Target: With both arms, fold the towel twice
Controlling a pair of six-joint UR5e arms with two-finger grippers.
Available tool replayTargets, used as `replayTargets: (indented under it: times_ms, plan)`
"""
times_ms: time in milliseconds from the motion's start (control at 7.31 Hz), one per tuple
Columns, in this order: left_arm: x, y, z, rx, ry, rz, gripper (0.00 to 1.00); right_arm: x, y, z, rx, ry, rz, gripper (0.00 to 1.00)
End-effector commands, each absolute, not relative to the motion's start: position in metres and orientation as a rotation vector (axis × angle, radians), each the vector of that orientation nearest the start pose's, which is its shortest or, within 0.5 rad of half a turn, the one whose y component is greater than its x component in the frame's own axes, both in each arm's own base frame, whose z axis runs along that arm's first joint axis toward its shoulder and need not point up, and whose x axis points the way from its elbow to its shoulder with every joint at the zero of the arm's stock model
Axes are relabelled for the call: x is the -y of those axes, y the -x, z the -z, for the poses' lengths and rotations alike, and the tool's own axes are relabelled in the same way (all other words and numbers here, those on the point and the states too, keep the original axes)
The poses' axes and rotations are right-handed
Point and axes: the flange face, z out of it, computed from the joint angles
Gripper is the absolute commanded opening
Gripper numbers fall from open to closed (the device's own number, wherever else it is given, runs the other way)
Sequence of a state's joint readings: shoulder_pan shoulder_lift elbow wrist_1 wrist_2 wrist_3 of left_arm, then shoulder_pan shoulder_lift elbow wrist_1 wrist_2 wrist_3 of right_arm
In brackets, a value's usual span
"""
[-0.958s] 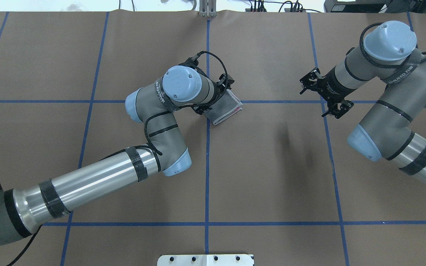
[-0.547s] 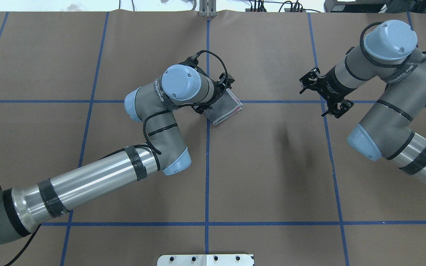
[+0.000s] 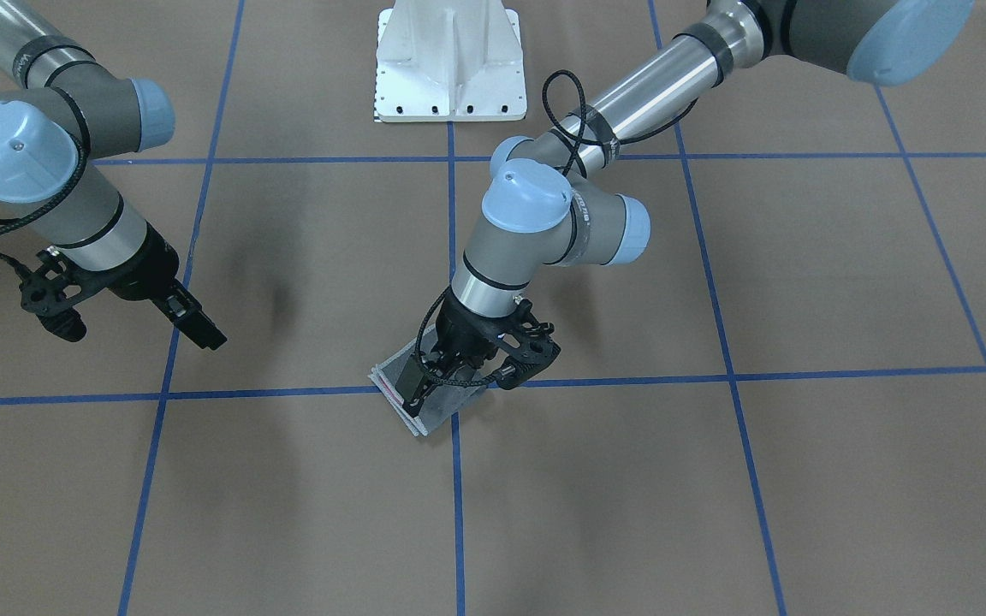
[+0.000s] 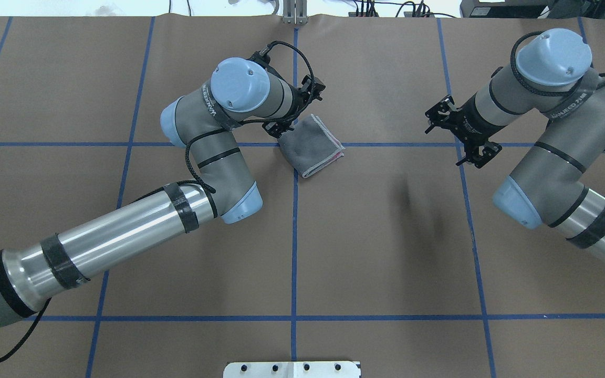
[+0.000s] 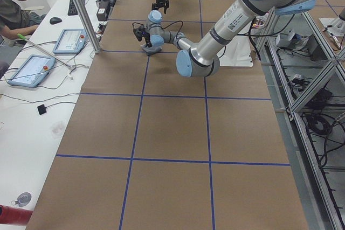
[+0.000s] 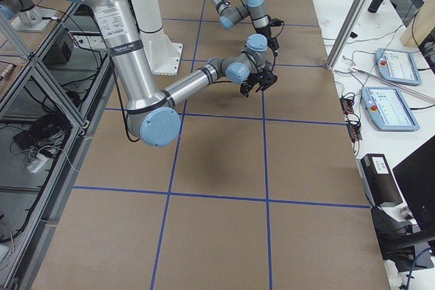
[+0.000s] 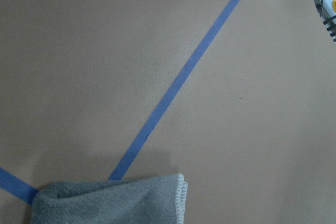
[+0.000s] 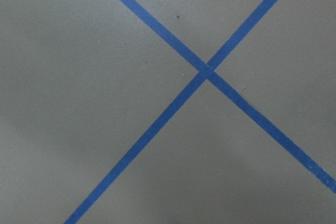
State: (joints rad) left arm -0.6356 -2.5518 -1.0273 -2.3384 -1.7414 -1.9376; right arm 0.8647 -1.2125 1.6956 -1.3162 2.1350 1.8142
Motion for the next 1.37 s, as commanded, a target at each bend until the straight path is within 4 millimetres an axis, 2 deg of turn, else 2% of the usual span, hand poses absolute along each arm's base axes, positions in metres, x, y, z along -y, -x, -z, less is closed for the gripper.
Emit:
replayTargets:
  times_ms: [0,1232]
  plan:
    - [0.592,-0.609,-0.190,-1.220,-0.009,0.779,1.00,0.528,0.346,-0.374,0.871,0.302,-0.824,0.99]
    - [0.596,-0.618,-0.214,-1.176,-0.002,0.788,1.00,0.527,0.341,-0.368,0.880,0.298,-0.825,0.99]
